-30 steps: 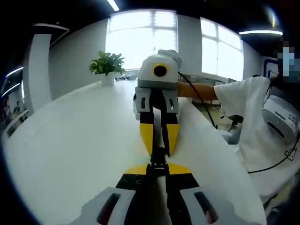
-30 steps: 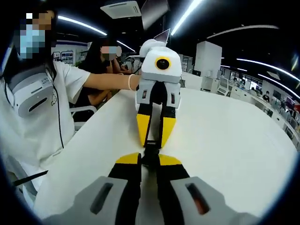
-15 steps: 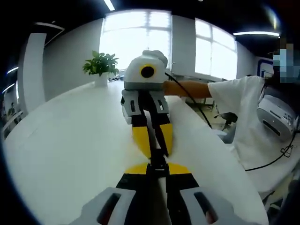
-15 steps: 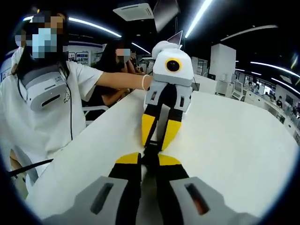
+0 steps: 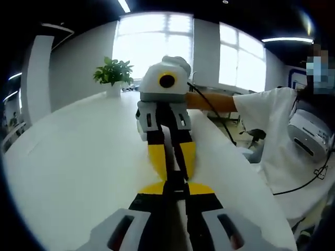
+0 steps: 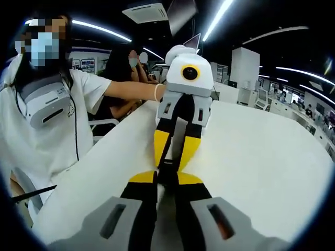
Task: Snap the two parts of the plastic buckle together until the buckle closes and remains connected.
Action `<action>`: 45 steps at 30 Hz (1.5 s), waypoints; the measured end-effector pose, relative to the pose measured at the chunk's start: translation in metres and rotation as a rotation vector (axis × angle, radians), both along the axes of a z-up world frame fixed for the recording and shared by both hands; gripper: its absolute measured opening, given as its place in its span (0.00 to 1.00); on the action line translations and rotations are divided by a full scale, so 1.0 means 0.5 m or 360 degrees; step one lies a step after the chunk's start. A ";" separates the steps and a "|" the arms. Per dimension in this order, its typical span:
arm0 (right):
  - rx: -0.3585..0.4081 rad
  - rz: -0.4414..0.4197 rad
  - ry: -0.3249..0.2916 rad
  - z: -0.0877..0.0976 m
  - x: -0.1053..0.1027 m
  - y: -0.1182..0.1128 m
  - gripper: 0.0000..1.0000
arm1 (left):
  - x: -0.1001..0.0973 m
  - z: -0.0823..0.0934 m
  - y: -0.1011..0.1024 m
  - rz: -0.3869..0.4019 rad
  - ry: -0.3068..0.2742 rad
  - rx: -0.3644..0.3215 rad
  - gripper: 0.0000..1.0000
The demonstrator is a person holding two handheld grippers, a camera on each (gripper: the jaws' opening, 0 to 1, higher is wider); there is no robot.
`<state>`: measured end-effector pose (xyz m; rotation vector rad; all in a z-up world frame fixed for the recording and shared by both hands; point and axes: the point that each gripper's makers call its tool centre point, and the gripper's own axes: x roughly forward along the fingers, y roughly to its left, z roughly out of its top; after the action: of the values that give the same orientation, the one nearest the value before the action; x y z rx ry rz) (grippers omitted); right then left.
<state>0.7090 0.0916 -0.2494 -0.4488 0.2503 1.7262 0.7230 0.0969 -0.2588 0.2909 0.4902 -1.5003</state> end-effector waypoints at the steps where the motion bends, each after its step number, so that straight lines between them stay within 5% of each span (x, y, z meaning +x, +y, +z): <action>1: 0.0000 -0.0003 -0.0011 0.000 0.000 -0.001 0.12 | -0.008 -0.003 -0.002 0.0002 -0.0051 0.0009 0.11; 10: 0.0012 -0.0139 -0.0134 0.000 0.004 -0.002 0.13 | -0.020 -0.004 -0.011 0.0028 -0.0117 -0.0017 0.18; 21: 0.0100 -0.0234 0.0029 -0.006 0.020 -0.003 0.16 | -0.004 0.018 -0.002 0.0114 -0.0169 -0.0070 0.23; 36: 0.0105 -0.0321 0.0074 -0.006 0.043 0.004 0.13 | 0.029 0.037 0.045 0.0425 -0.0215 -0.0167 0.22; 45: 0.0117 -0.0404 0.0042 0.002 0.083 0.021 0.13 | 0.024 0.038 0.055 0.0466 -0.0212 -0.0153 0.22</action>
<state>0.7503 0.1020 -0.2486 -0.3255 0.2508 1.4882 0.7352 0.1246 -0.2399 0.2307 0.3373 -1.2064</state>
